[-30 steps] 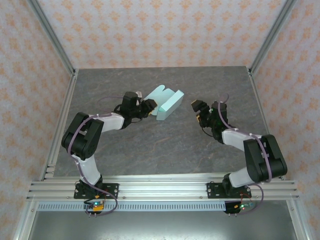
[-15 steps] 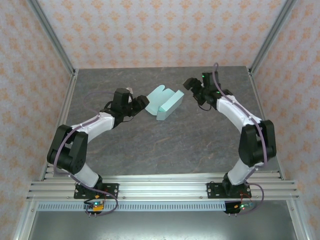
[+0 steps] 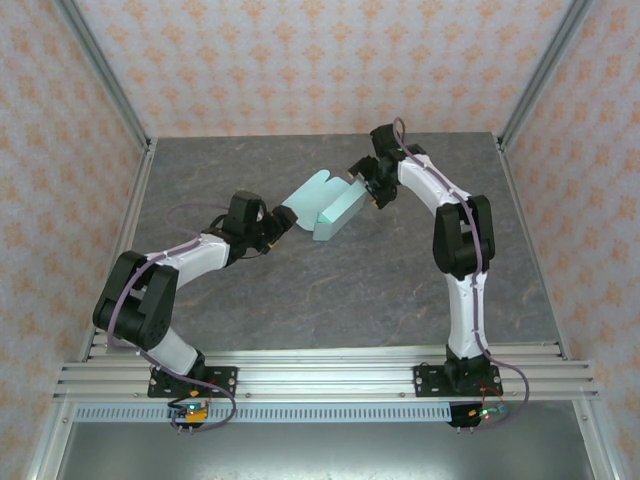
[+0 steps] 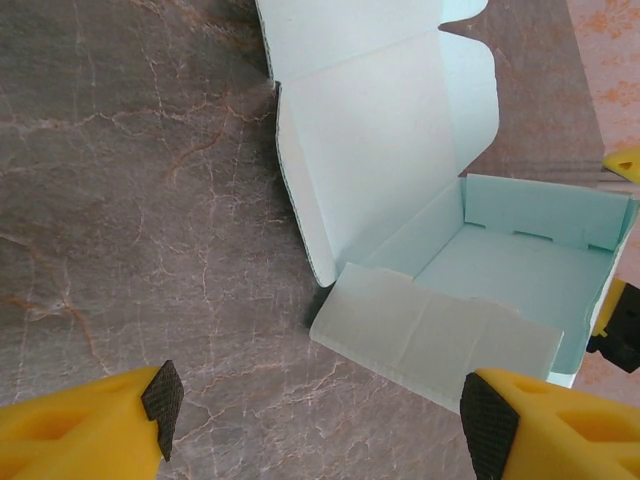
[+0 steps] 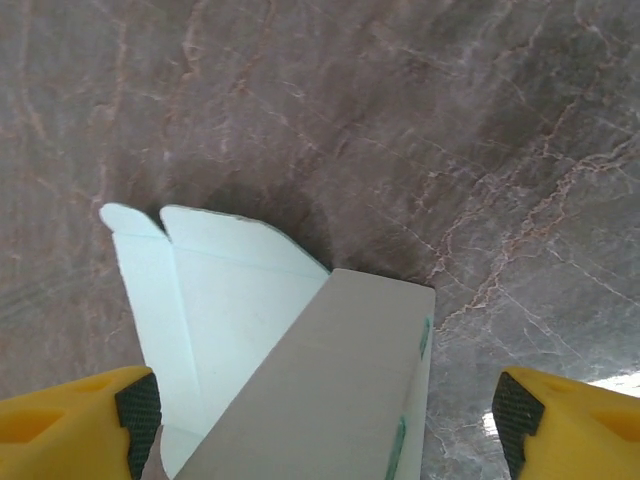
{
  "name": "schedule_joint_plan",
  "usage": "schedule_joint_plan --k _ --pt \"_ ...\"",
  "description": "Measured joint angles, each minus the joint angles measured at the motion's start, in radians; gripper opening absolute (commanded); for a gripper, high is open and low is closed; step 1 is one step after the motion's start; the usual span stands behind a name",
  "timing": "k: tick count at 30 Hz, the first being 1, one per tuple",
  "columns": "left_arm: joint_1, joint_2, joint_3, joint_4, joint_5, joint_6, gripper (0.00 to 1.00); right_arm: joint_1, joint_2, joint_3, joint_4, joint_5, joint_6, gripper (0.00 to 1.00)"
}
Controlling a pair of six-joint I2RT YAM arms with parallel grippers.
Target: Fold the paper box
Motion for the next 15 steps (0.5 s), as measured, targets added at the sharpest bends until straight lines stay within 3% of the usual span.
schedule_joint_plan --k 4,9,15 --pt "0.0 0.0 0.0 0.001 0.0 -0.019 0.77 0.0 0.038 0.031 -0.017 -0.013 0.037 0.78" --pt "0.004 0.01 0.0 0.001 0.004 -0.034 0.77 0.0 0.065 0.025 -0.01 -0.042 0.081 0.56" --pt "0.014 0.014 -0.002 0.002 0.01 -0.037 0.78 0.0 0.041 -0.083 0.097 -0.071 0.122 0.53"
